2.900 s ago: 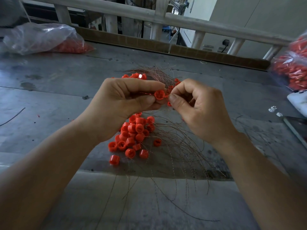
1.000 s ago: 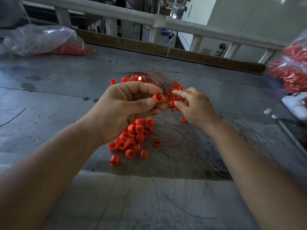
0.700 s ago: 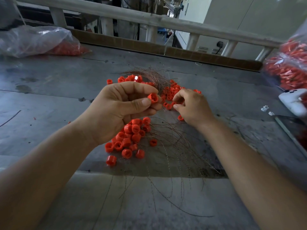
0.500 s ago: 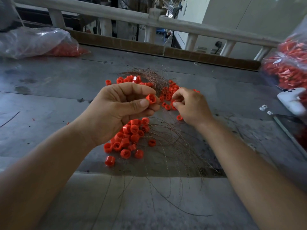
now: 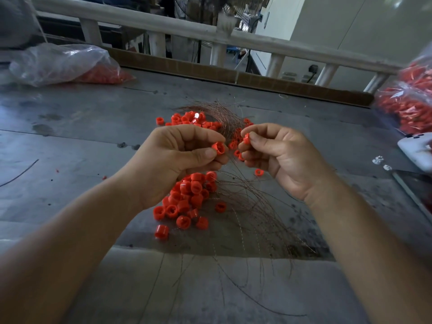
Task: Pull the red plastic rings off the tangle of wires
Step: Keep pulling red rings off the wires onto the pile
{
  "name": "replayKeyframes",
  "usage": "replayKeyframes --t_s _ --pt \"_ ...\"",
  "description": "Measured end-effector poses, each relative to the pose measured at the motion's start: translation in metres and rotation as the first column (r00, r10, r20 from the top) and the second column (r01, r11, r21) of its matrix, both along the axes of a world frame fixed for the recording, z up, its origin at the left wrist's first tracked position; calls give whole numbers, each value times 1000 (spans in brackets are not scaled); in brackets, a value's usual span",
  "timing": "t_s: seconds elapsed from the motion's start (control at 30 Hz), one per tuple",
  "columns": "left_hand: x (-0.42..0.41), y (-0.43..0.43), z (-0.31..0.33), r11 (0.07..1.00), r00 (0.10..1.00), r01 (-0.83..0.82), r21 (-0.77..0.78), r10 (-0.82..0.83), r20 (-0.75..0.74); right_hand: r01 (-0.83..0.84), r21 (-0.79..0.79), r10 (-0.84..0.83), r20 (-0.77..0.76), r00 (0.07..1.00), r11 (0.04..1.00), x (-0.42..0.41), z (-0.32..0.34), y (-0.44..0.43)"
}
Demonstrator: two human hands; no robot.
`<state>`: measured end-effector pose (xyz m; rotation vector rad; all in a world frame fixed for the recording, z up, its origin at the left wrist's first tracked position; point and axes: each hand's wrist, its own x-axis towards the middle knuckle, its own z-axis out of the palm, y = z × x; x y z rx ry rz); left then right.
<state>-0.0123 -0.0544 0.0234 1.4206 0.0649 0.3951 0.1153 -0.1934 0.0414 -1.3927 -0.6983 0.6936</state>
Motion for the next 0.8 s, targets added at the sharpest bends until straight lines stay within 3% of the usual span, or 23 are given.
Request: replayKeyframes --t_s 0.13,0.43,0.57,0.7,0.8 --pt "1 1 -1 1000 1000 -5 -1 5 -8 -51 14 52 -76 996 999 -3 0 1" --pt "1 -1 0 1000 1000 -2 7 2 -9 -105 43 108 -91 990 994 -7 -1 1" --pt "2 -2 0 998 998 -58 21 58 -17 -45 36 38 188 982 998 -13 -5 2" --pt "2 -3 1 992 993 -119 47 120 -12 21 86 -64 538 841 996 -23 -7 6" --pt "1 -3 1 989 992 -128 81 129 -10 43 78 -82 611 788 996 -26 -11 7"
